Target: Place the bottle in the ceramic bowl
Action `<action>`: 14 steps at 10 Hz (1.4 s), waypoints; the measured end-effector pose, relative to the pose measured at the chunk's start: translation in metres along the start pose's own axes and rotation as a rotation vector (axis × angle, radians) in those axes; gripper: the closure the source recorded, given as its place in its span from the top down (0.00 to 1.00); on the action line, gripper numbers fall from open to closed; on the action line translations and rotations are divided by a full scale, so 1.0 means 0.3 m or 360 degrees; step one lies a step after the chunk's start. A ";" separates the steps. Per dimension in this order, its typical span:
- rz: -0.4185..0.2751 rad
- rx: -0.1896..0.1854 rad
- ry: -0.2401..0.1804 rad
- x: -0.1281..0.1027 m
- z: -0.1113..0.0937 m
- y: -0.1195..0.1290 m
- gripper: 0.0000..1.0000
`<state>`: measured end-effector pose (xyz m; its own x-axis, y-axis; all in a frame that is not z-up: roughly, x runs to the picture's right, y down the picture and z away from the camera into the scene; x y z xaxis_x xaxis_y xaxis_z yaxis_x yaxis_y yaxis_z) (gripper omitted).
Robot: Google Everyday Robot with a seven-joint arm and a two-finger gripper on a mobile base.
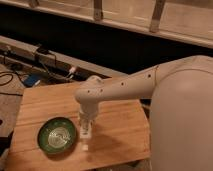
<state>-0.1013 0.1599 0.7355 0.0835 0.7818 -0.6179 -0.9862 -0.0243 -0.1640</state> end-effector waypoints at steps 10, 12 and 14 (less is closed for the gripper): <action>-0.0494 -0.0092 0.0043 -0.009 0.029 0.420 0.01; -0.0488 -0.0090 0.0043 -0.011 0.030 0.412 0.15; -0.0492 -0.0090 0.0045 -0.009 0.031 0.416 0.35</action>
<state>-0.2259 0.1604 0.7239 0.3827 0.7401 -0.5530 -0.9040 0.1764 -0.3895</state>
